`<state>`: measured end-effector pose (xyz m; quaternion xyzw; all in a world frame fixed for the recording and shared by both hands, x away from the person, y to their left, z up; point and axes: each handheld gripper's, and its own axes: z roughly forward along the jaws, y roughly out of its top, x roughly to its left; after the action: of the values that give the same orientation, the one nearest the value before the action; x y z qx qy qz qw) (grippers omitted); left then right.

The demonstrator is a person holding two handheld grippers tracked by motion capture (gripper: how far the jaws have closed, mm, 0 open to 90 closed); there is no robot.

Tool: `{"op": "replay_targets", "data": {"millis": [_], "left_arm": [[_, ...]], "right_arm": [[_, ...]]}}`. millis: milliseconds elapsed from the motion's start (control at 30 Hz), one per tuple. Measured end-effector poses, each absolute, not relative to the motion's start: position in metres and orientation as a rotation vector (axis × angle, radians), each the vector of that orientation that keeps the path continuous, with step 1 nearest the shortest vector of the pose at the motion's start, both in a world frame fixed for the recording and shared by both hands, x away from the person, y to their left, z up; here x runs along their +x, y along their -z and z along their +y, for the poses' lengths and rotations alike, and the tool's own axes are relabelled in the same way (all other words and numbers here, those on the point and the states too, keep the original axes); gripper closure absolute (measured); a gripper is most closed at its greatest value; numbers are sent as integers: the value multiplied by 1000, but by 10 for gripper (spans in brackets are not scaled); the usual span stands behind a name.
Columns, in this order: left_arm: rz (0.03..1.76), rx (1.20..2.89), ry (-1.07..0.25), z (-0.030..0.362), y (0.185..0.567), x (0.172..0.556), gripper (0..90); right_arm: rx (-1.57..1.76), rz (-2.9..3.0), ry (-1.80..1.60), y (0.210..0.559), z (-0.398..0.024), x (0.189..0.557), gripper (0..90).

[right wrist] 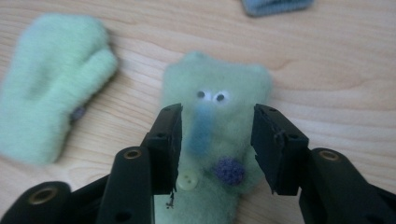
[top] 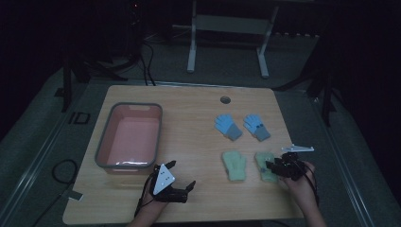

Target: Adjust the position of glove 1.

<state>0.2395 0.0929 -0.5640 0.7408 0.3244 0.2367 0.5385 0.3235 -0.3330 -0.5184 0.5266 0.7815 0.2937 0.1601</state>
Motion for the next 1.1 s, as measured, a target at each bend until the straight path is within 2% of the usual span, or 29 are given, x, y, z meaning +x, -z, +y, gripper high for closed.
{"op": "replay_targets", "data": {"millis": [133,233,400,533,733,1100], "left_arm": [[772,1760,-563,93,564,239,18],[772,1760,-561,93,564,239,18],[773,1760,-560,93,564,239,18],[775,1761,-561,93,564,240,18],[777,1759,-559,93,564,240,18],[774,1759,-555,94,564,240,18]], "right_arm": [[1516,2217,-807,535,-331,324,512],[1522,2195,-838,539,-331,321,548],[1531,2183,-863,540,-329,317,737],[1549,2179,-823,537,-322,316,806],[1582,2130,-859,520,-311,315,827],[1471,2134,-953,465,-259,312,827]]}}
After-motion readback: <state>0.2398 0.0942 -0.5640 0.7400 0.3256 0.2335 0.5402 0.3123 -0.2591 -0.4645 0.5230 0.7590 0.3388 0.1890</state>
